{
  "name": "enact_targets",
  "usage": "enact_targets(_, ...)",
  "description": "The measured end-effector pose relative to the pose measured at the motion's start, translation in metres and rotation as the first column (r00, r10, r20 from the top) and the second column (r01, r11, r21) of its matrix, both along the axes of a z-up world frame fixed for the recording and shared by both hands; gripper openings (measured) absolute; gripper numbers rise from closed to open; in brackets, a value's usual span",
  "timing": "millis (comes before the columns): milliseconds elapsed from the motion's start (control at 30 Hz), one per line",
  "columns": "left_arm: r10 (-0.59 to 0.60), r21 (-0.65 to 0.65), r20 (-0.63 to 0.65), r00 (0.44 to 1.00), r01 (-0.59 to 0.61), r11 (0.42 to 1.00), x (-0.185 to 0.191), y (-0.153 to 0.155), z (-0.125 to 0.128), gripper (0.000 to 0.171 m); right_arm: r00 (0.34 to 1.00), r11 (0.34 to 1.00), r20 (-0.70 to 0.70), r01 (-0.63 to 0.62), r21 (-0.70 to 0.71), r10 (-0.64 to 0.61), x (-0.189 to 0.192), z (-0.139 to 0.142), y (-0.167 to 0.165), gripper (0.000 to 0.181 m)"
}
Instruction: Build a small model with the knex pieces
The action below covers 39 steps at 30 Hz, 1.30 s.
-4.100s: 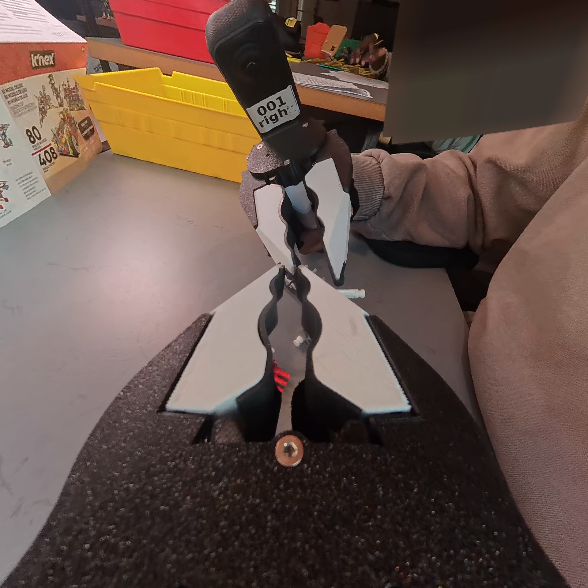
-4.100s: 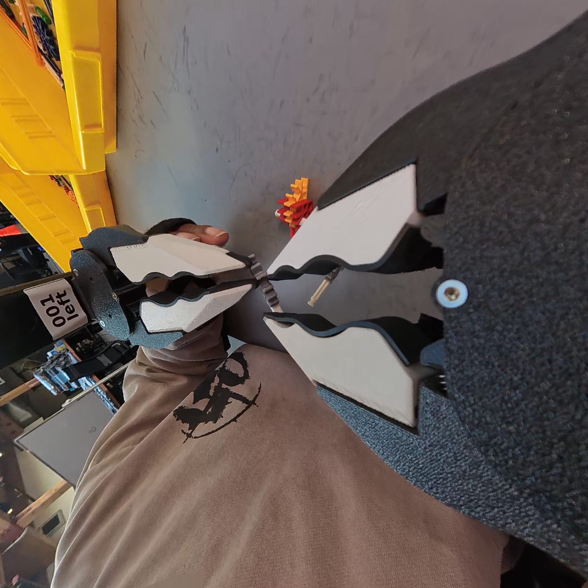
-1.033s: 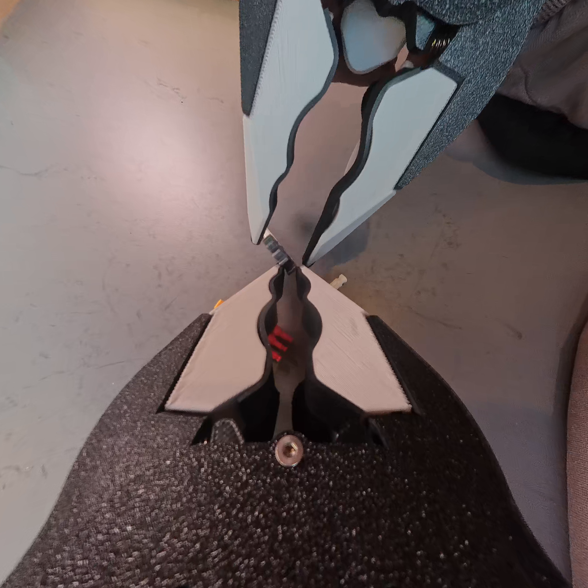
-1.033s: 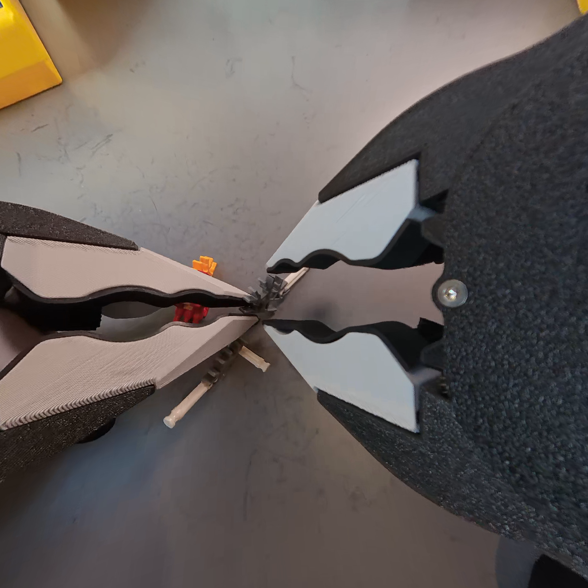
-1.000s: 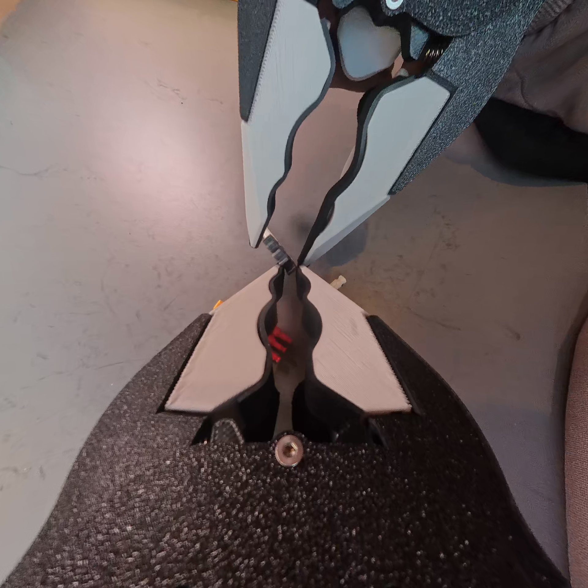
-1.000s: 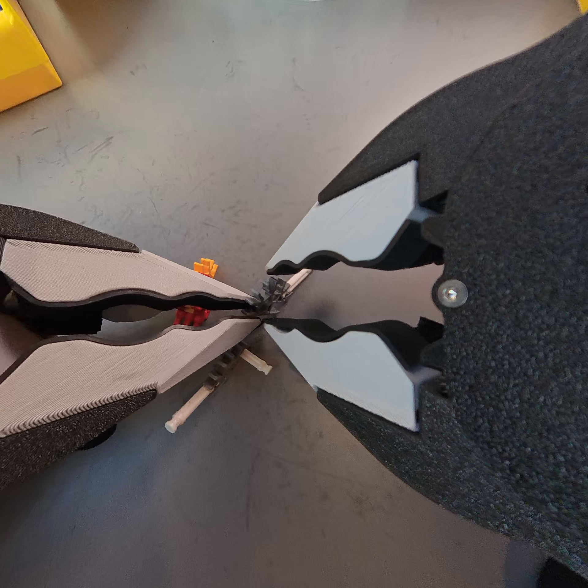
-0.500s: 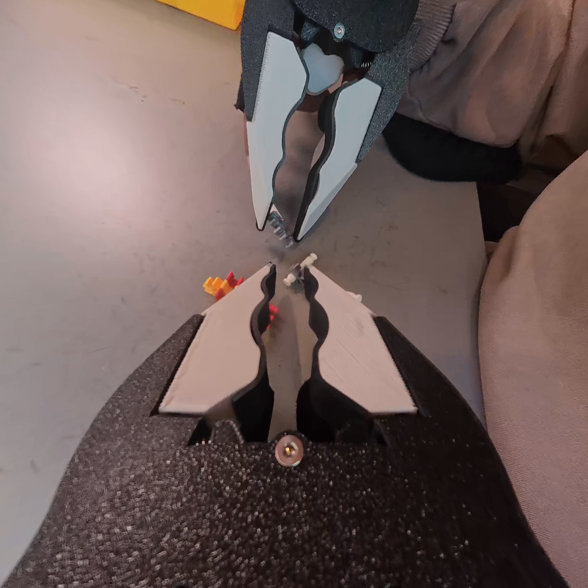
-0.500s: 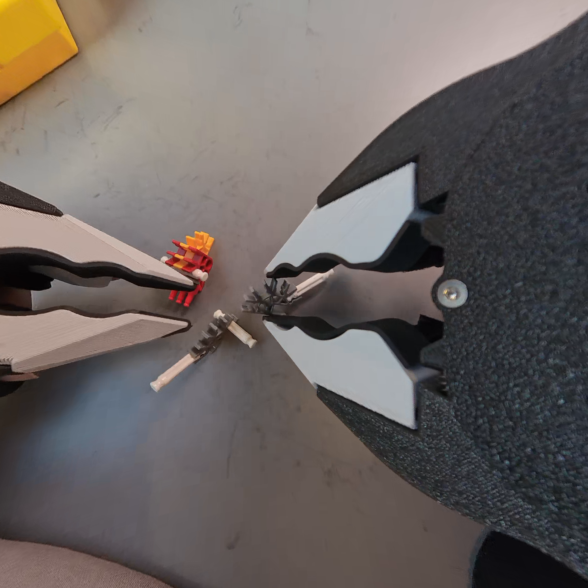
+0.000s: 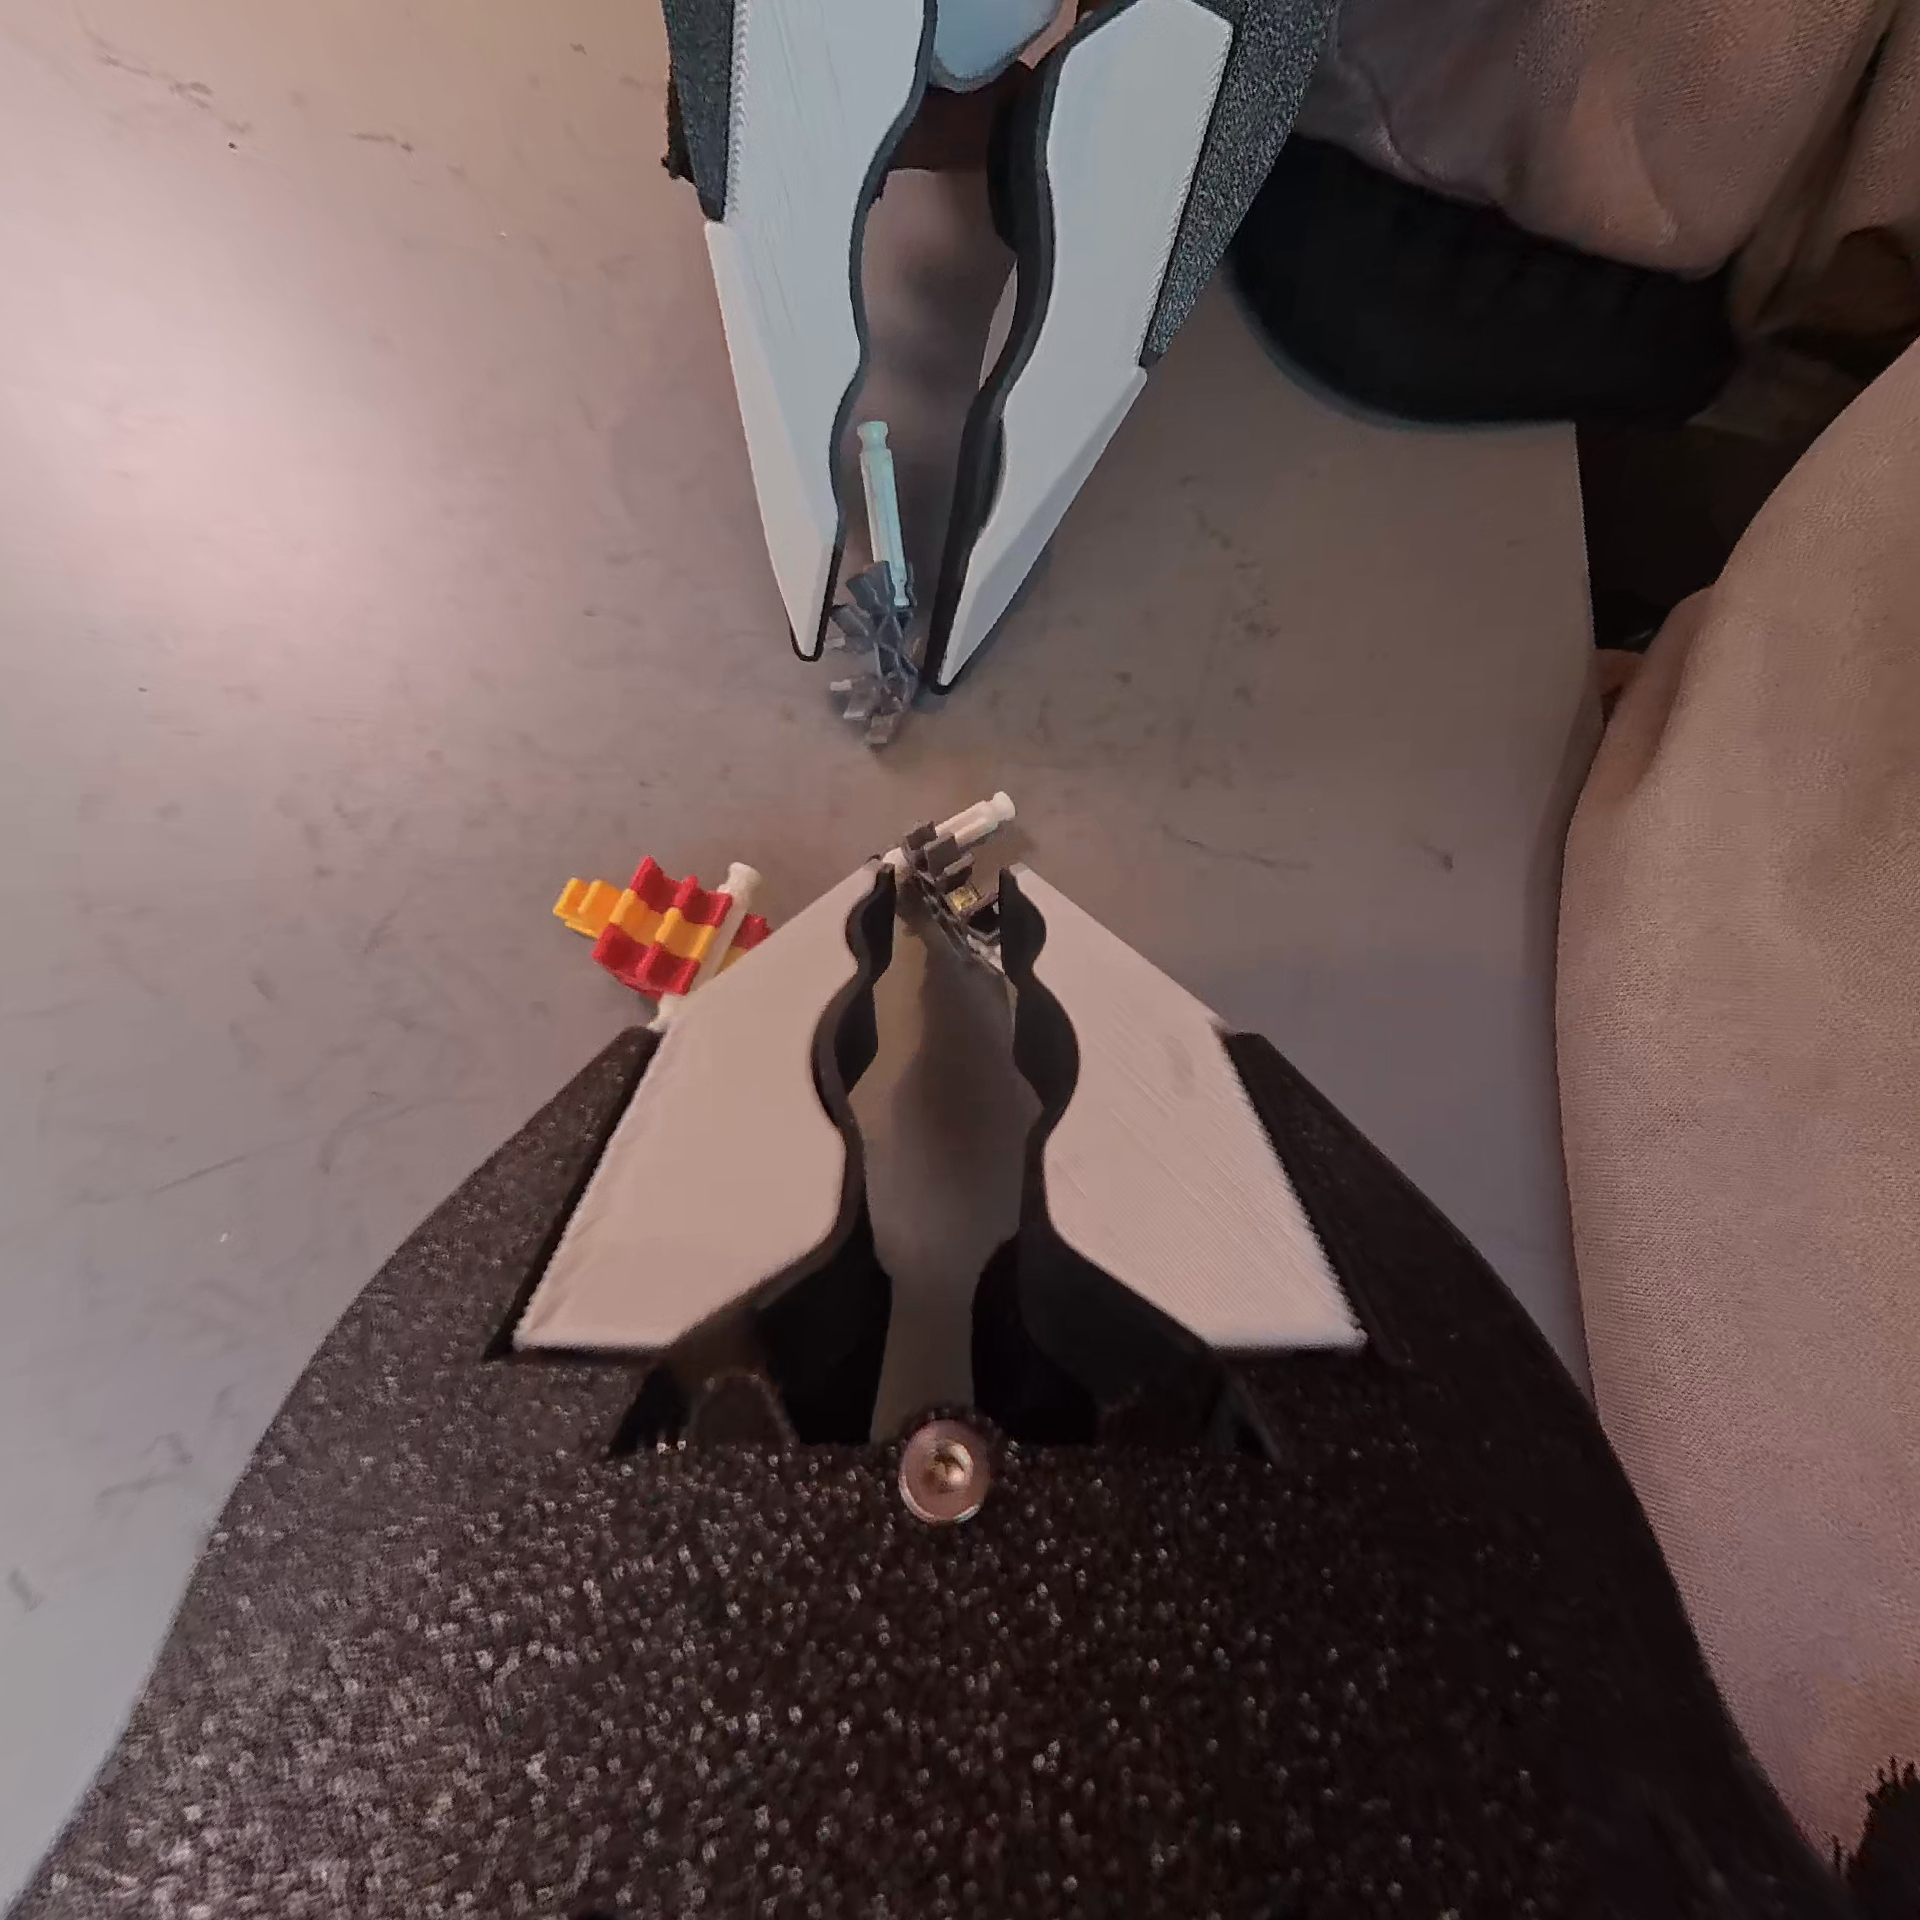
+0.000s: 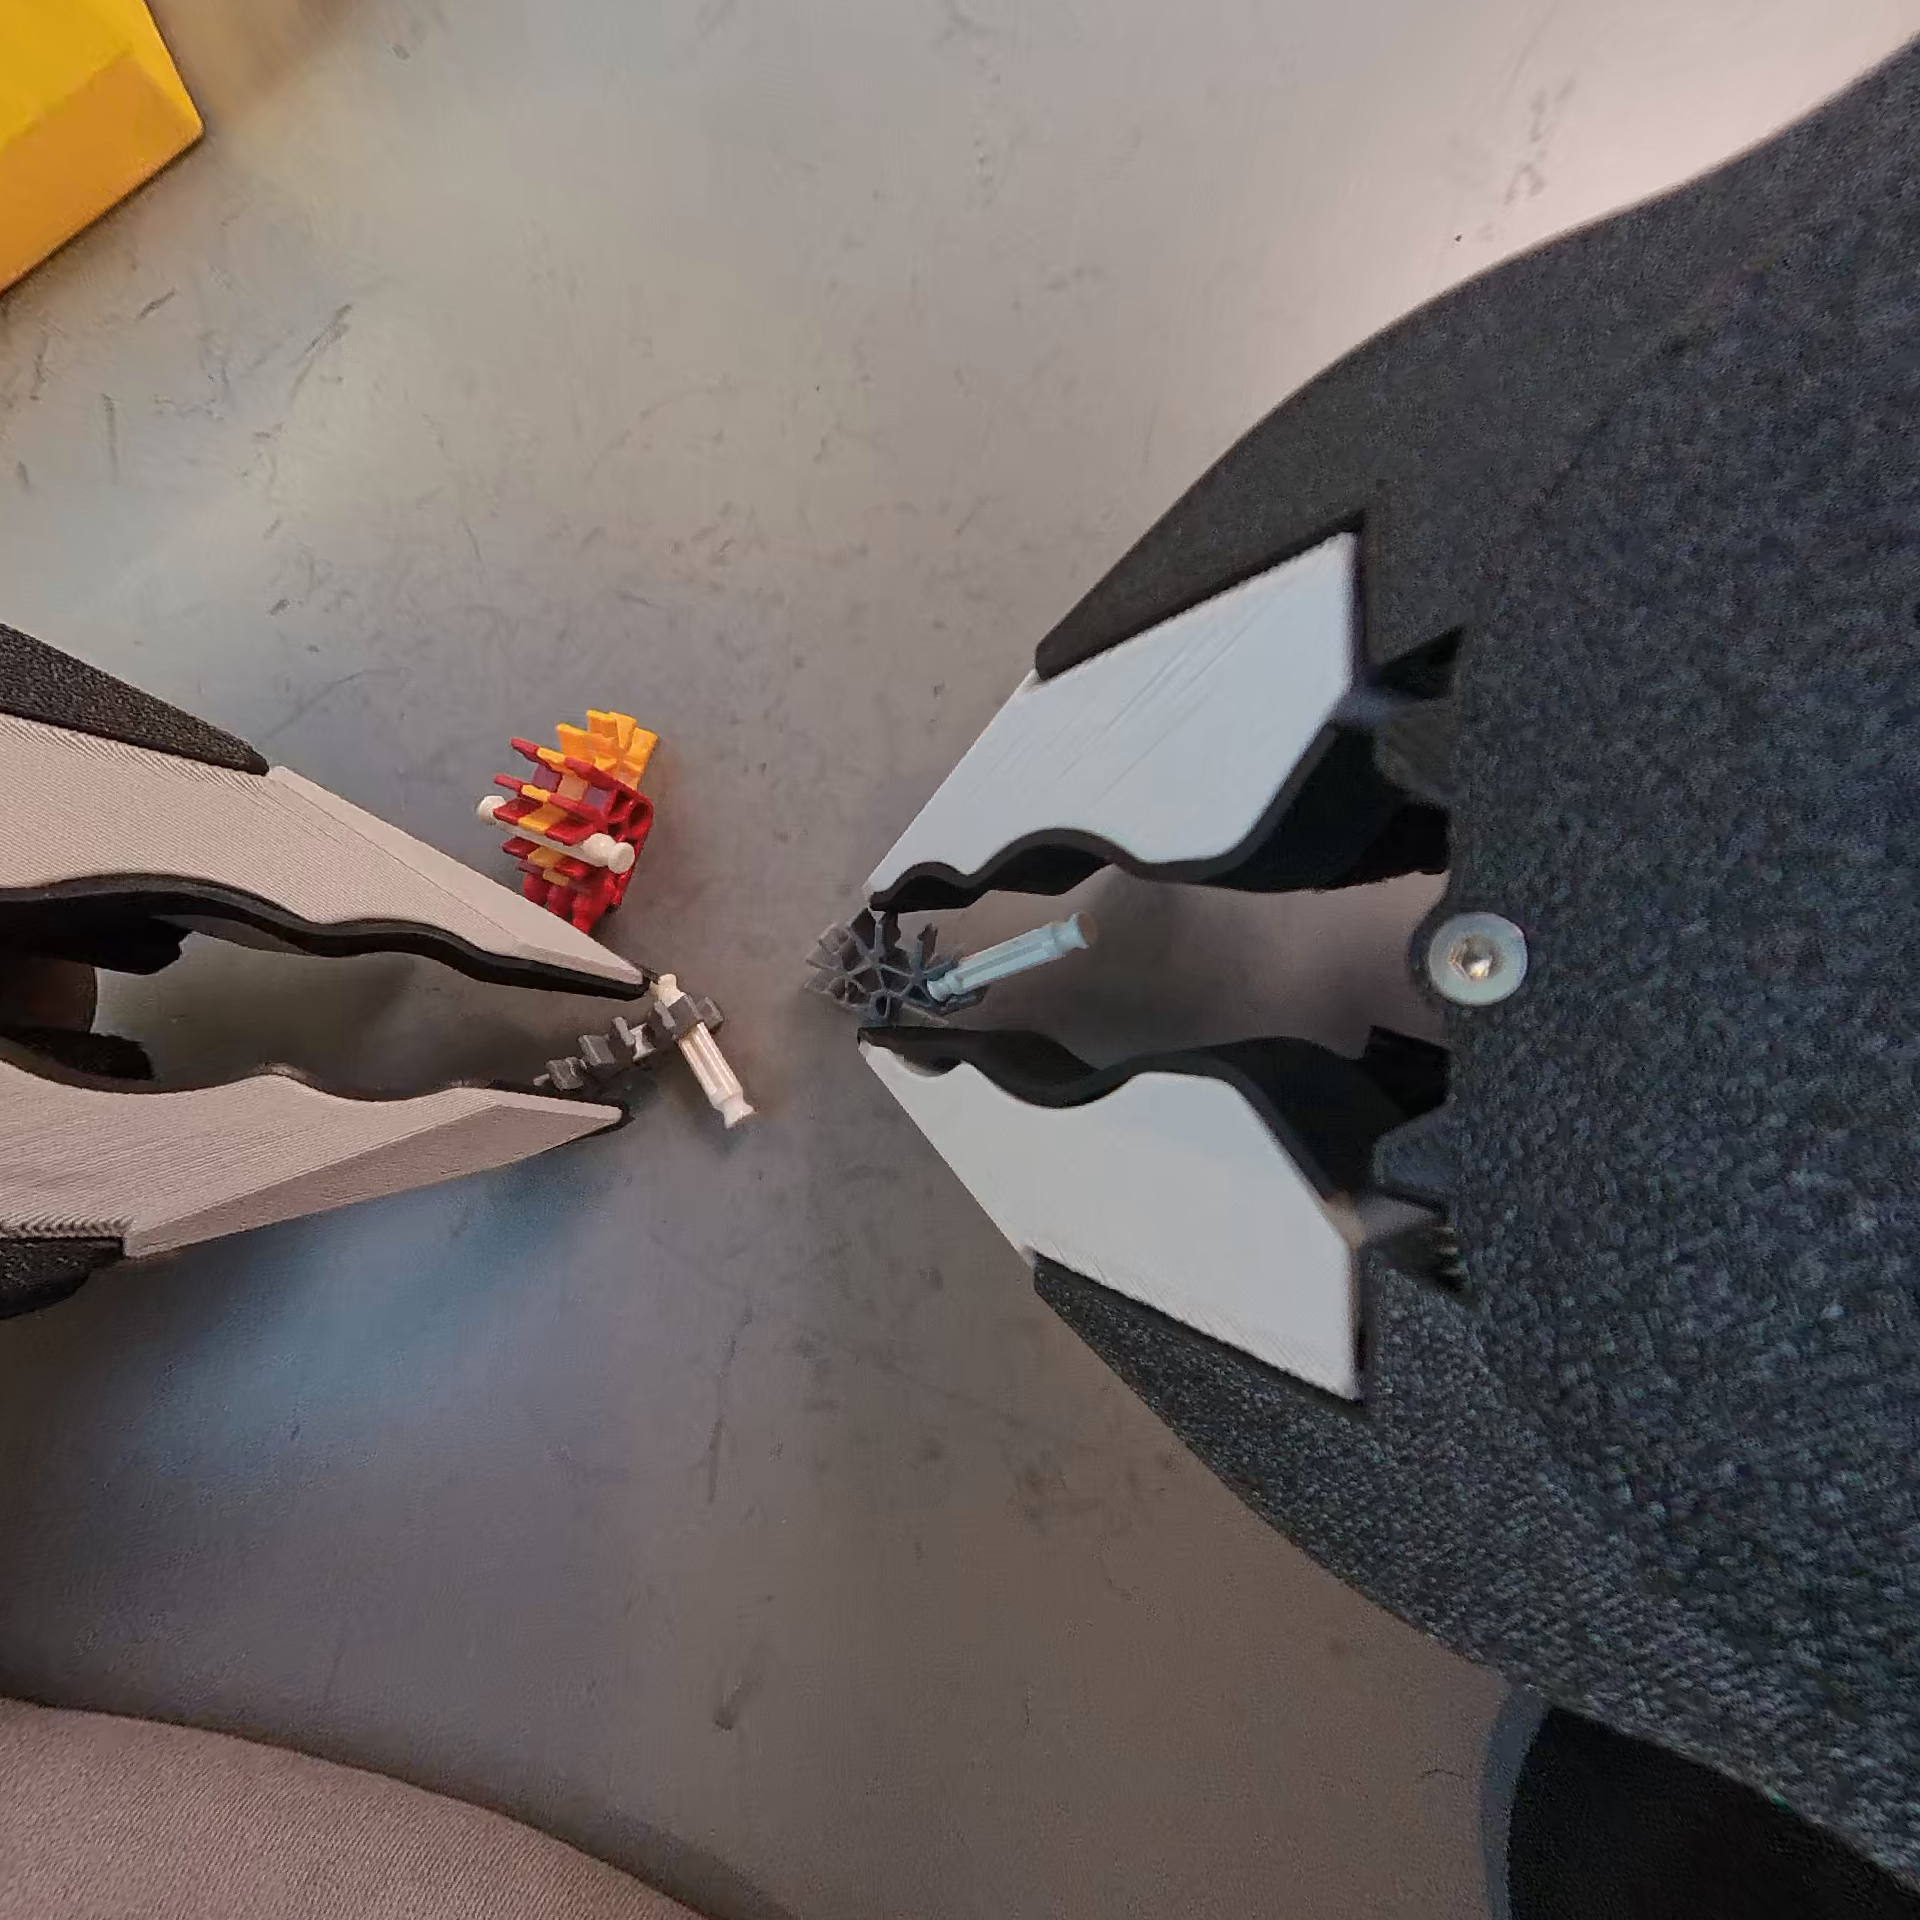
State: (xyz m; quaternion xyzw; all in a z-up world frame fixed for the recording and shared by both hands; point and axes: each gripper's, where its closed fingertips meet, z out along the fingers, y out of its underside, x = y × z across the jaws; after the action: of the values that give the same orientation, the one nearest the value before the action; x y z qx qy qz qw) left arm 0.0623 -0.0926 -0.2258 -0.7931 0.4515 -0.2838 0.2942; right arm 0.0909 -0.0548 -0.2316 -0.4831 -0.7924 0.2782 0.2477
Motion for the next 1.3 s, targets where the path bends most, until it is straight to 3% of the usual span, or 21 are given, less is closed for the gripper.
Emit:
enact_targets(200,0.004,0.001,0.011,1.000,-0.004,1.000,-0.004,0.001,0.002,0.006,1.000,1.000,0.002,0.007,0.003,-0.007,-0.001,0.000,0.000,0.019)
enact_targets(367,0.042,-0.059,0.270,0.962,-0.027,0.998,-0.002,0.009,0.036,0.006,1.000,1.000,-0.008,0.000,-0.015,0.000,-0.005,0.001,-0.004,0.017)
enact_targets(600,0.004,-0.155,0.680,0.734,0.138,0.978,-0.006,0.000,0.096,0.006,0.997,0.996,-0.031,-0.072,-0.048,0.071,-0.015,0.001,-0.028,0.016)
enact_targets(833,-0.002,-0.179,0.825,0.565,0.265,0.947,-0.011,-0.010,0.123,0.005,0.997,0.997,-0.031,-0.065,-0.038,0.064,-0.020,-0.002,-0.030,0.024)
enact_targets(1000,0.015,-0.185,0.875,0.484,0.304,0.934,-0.017,-0.010,0.134,0.005,0.961,0.982,-0.277,-0.044,-0.182,-0.008,-0.033,0.056,-0.028,0.037)
enact_targets(1133,0.018,-0.169,0.871,0.491,0.265,0.949,-0.018,-0.005,0.133,0.005,0.893,0.937,-0.437,-0.056,-0.346,-0.108,-0.037,0.110,-0.029,0.049)
enact_targets(1200,0.054,-0.161,0.833,0.551,0.147,0.976,-0.019,0.010,0.123,0.005,0.869,0.899,-0.469,-0.074,-0.433,-0.154,-0.039,0.127,-0.033,0.049)
enact_targets(1300,0.081,-0.086,0.761,0.644,-0.024,0.996,-0.023,0.027,0.112,0.005,0.876,0.852,-0.409,0.005,-0.524,-0.257,-0.046,0.126,-0.024,0.056)
